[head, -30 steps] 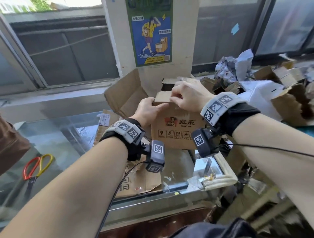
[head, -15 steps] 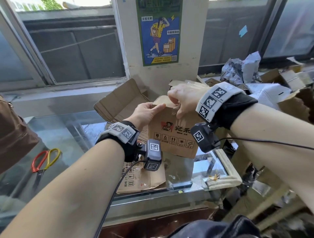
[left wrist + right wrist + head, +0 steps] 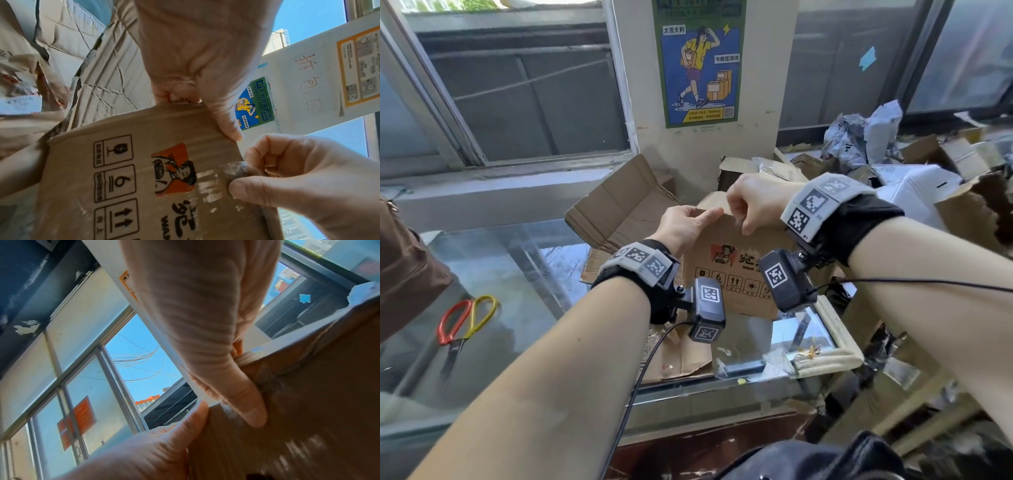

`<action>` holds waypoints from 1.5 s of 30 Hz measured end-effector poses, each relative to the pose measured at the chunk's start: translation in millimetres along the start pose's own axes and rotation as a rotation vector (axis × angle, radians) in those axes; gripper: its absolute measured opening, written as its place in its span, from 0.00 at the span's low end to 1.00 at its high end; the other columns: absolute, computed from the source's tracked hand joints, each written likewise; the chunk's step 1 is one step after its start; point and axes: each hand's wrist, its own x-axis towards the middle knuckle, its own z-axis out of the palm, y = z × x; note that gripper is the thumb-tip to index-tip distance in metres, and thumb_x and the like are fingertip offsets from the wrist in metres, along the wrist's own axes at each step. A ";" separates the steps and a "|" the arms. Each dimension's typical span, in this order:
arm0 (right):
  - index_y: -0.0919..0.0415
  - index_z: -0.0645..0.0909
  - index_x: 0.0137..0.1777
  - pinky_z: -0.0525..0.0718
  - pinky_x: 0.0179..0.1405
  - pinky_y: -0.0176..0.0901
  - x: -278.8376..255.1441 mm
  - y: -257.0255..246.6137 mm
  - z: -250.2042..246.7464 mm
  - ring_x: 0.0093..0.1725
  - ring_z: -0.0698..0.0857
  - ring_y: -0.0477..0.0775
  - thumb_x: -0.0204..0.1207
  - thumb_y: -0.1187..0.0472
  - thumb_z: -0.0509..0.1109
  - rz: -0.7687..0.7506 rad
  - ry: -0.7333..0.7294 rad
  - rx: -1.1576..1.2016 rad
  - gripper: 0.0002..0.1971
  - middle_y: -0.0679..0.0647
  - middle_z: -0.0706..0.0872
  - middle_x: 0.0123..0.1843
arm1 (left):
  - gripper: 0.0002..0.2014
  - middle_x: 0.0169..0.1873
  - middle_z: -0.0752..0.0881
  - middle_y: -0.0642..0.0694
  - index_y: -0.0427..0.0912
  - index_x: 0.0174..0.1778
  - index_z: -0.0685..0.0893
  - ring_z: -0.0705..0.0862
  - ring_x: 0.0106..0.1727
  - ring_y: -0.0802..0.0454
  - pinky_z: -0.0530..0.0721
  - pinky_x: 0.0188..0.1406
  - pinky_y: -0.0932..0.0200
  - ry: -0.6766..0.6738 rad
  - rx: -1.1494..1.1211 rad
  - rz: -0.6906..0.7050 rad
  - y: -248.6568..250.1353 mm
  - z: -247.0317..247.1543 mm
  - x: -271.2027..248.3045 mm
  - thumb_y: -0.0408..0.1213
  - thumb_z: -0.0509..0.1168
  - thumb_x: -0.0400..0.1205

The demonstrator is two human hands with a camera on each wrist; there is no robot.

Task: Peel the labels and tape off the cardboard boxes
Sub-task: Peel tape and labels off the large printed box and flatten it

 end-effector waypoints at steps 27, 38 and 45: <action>0.62 0.72 0.56 0.67 0.35 0.47 -14.6 -7.2 18.3 0.45 0.75 0.57 0.78 0.74 0.57 -0.241 0.316 -0.325 0.11 0.58 0.82 0.43 | 0.64 0.50 0.91 0.43 0.40 0.58 0.88 0.88 0.55 0.41 0.85 0.61 0.41 0.064 -0.111 -0.088 -19.1 -4.1 31.1 0.77 0.74 0.28; 0.66 0.82 0.48 0.68 0.43 0.42 -14.0 -14.9 18.6 0.46 0.74 0.55 0.79 0.72 0.61 -0.029 0.196 -0.217 0.08 0.59 0.75 0.51 | 0.64 0.49 0.91 0.42 0.39 0.56 0.87 0.89 0.53 0.42 0.87 0.58 0.42 0.058 -0.077 -0.079 -11.3 1.0 24.2 0.77 0.73 0.25; 0.57 0.84 0.34 0.78 0.41 0.44 -10.5 -17.1 18.4 0.45 0.84 0.56 0.68 0.70 0.73 -0.012 0.081 -0.106 0.07 0.55 0.85 0.45 | 0.52 0.48 0.91 0.43 0.41 0.51 0.88 0.89 0.52 0.44 0.87 0.57 0.43 0.044 -0.083 -0.078 -17.0 0.7 15.5 0.73 0.76 0.35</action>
